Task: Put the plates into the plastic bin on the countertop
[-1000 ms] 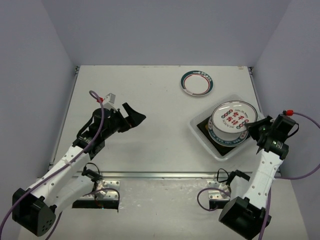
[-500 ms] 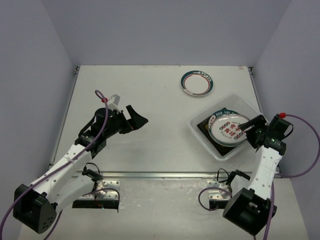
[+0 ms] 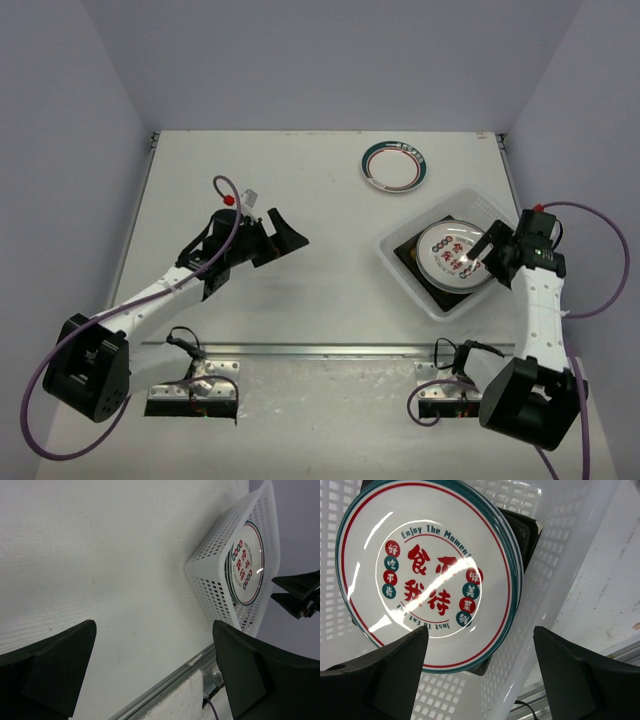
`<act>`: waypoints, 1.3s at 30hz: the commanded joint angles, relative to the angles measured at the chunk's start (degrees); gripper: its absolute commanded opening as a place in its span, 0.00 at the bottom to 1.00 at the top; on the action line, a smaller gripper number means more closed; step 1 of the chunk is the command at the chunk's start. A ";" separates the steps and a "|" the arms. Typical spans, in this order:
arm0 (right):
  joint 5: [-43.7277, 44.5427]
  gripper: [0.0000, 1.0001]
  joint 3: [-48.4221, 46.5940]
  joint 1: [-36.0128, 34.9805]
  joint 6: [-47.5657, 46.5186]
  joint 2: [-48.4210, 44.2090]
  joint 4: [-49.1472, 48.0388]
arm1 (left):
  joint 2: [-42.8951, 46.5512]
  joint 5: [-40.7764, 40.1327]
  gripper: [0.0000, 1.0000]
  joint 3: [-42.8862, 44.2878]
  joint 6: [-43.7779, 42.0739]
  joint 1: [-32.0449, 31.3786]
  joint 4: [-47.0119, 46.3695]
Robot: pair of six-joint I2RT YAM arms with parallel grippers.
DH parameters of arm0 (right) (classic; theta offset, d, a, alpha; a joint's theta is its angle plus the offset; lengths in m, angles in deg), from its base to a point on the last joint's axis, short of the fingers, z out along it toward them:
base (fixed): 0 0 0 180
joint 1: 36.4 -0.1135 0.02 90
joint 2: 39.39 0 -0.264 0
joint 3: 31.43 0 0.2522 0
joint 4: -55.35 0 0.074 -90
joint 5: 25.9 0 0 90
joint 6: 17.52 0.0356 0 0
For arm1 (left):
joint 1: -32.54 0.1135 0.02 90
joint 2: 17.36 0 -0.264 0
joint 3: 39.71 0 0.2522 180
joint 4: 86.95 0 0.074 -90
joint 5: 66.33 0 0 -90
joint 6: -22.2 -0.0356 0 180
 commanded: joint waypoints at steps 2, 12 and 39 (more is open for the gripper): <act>3.60 0.86 -3.56 -0.76 -1.04 -2.55 0.36 | -4.43 0.49 1.00 2.35 1.69 -0.38 -6.78; -39.73 0.99 -5.90 -11.44 8.35 -15.00 -12.19 | -30.74 -7.91 1.00 24.18 3.71 -0.29 -11.51; -0.23 0.99 -30.32 -32.36 -10.39 -3.98 8.93 | -90.25 -11.89 0.88 87.68 20.58 -5.79 -6.00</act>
